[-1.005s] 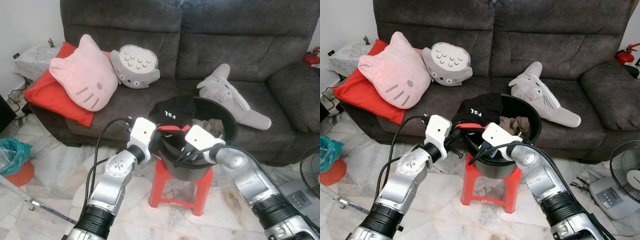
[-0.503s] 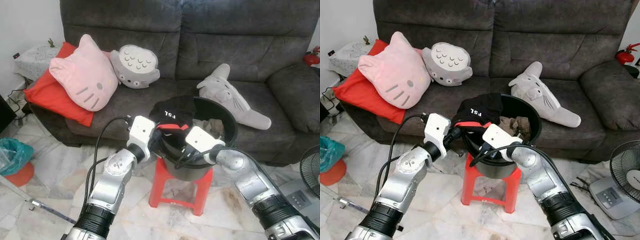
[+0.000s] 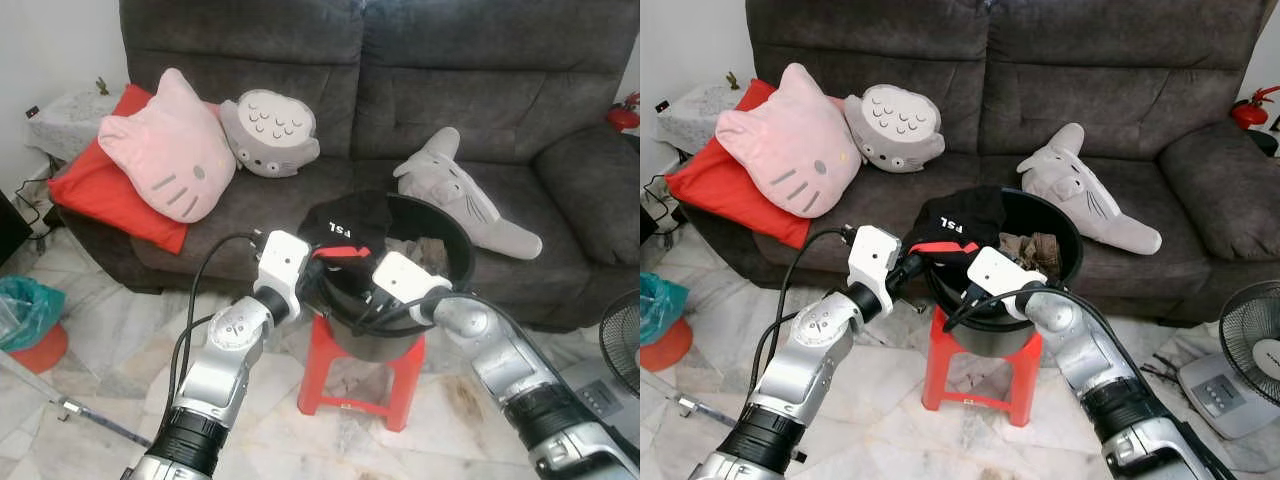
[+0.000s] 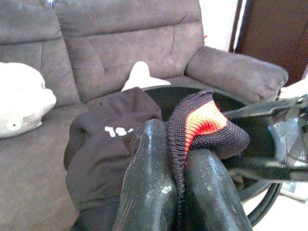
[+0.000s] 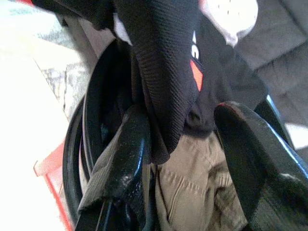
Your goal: Hang hanger
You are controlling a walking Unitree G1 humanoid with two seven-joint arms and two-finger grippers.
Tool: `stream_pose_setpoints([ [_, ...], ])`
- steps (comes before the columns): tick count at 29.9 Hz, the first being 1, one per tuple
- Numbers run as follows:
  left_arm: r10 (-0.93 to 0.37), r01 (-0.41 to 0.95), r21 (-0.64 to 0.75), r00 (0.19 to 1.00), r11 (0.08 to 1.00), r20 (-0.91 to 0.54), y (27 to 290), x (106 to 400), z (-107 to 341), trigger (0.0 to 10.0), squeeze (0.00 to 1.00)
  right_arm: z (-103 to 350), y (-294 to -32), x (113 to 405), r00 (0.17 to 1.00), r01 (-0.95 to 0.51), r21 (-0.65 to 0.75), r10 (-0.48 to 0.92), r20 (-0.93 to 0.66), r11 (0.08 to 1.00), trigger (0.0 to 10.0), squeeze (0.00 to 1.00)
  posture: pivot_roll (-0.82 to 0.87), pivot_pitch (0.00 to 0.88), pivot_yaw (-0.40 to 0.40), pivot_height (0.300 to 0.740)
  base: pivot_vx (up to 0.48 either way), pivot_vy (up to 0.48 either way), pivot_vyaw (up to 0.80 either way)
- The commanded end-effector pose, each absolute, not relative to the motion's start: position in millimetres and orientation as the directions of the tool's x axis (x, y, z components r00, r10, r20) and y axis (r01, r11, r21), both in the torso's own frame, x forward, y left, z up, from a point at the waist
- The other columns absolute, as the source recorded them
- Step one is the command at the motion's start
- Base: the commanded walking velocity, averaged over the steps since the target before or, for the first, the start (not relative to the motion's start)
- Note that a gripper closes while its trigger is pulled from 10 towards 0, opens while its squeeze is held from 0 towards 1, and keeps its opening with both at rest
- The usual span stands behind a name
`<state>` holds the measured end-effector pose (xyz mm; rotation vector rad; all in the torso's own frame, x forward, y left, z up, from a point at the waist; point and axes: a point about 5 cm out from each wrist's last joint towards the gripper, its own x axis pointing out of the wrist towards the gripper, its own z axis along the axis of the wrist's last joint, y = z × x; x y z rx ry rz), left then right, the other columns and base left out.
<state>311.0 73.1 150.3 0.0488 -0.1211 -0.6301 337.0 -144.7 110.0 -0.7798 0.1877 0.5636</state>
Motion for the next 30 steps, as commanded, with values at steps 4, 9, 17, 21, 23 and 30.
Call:
stream_pose_setpoints([
  [4,-0.608,0.606,0.059,0.786,0.794,0.109,74.2,308.5,153.9,10.0,0.0,112.7,-143.0,343.1,0.833,-0.549,-0.624,0.424,-0.356,0.555,10.0,0.0,-0.05,0.0,-0.005,0.74,0.0,0.0,0.0],
  [9,-0.613,0.611,0.058,0.783,0.79,0.105,74.5,309.1,154.7,10.0,0.0,111.3,-139.4,345.2,0.816,-0.57,-0.627,0.452,-0.36,0.531,10.0,0.0,-0.05,0.0,-0.006,0.74,0.0,0.0,0.0],
  [17,-0.627,0.625,0.053,0.772,0.779,0.1,72.9,307.6,155.1,10.0,0.0,109.4,-133.5,344.0,0.796,-0.592,-0.619,0.495,-0.348,0.516,10.0,0.0,-0.05,0.0,-0.002,0.74,0.0,0.0,0.0],
  [21,-0.632,0.631,0.05,0.768,0.774,0.099,72.3,306.6,154.9,10.0,0.0,107.5,-132.4,342.7,0.786,-0.604,-0.61,0.513,-0.346,0.513,0.0,0.0,-0.05,0.0,-0.002,0.74,0.0,0.0,0.0],
  [23,-0.634,0.632,0.048,0.767,0.773,0.098,72.2,306.5,155.2,10.0,0.0,107.7,-132.4,343.1,0.786,-0.603,-0.611,0.515,-0.343,0.513,0.0,0.0,-0.05,0.0,-0.003,0.74,0.0,0.0,0.0],
  [30,-0.635,0.634,0.045,0.766,0.772,0.093,72.8,305.8,154.8,10.0,0.0,108.0,-134.9,345.0,0.792,-0.595,-0.616,0.508,-0.339,0.516,0.0,0.0,-0.05,0.0,-0.002,0.74,0.0,0.0,0.0],
])
